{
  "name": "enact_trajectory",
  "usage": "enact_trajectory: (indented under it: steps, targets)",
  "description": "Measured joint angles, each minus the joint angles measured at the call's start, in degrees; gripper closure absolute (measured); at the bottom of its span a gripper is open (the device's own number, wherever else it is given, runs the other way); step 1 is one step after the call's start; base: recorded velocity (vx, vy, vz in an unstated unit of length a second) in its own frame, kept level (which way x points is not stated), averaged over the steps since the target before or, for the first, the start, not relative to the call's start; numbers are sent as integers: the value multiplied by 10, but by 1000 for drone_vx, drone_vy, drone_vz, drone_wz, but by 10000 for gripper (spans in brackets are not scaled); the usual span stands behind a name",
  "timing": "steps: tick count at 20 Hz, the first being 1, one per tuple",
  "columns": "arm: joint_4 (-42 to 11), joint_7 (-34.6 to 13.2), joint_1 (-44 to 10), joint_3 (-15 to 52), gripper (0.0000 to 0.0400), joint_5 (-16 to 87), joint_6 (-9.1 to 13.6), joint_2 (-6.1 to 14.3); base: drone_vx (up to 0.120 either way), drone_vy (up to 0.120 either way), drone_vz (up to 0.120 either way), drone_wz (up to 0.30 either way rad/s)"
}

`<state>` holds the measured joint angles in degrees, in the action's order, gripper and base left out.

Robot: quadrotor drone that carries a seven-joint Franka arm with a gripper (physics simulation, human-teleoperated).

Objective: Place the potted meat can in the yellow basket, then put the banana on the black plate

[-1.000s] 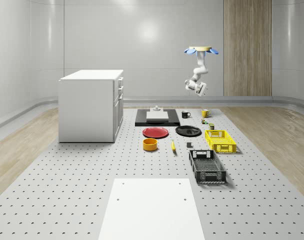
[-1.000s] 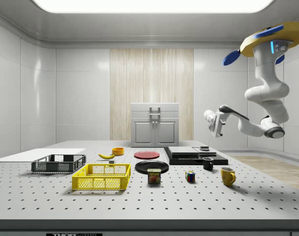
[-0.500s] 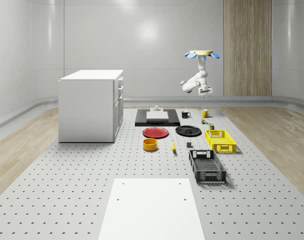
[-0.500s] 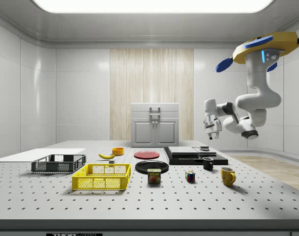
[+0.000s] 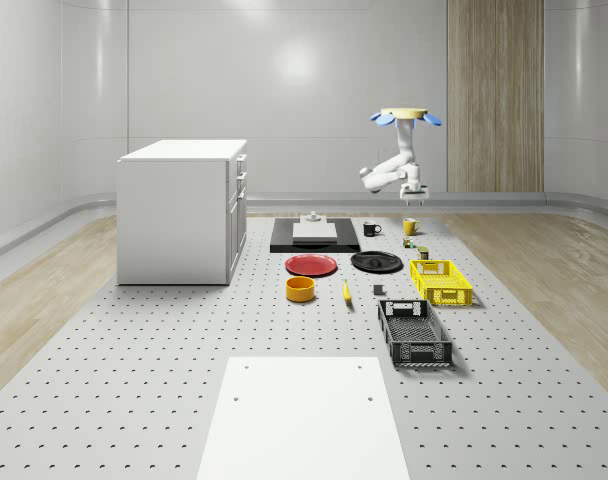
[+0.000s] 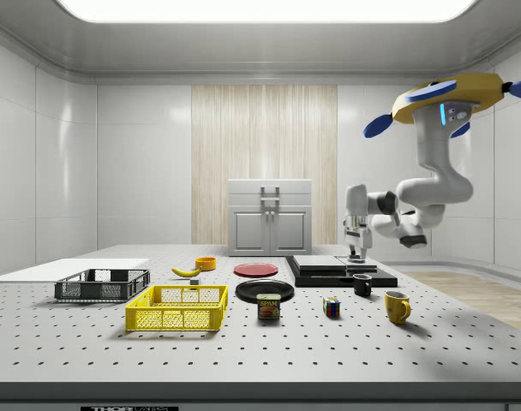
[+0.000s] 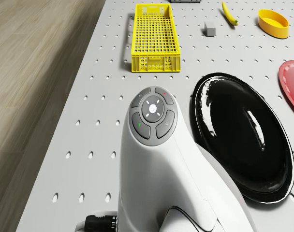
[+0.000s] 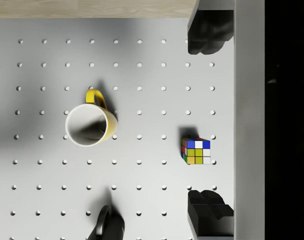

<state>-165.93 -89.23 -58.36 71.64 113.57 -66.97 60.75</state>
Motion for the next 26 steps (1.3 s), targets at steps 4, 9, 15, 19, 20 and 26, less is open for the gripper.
enact_trajectory:
  steps: [4, 9, 15, 19, 20, 26]
  targets:
    - [0, -9, -11, 7, 0, -4, -7, 14, 120, 0, -120, 0]
    - [1, -17, -21, 14, 0, -11, -18, 30, 120, 0, -120, 0]
    - [2, -24, -29, 21, 0, -20, -33, 48, 120, 0, -120, 0]
    - [3, -28, -33, 25, 0, -26, -43, 59, 120, 0, -80, 0]
    - [3, -29, -34, 26, 0, -27, -46, 62, 120, 0, 0, 0]
    - [5, -34, -40, 31, 0, -36, -61, 79, 120, 0, -60, 0]
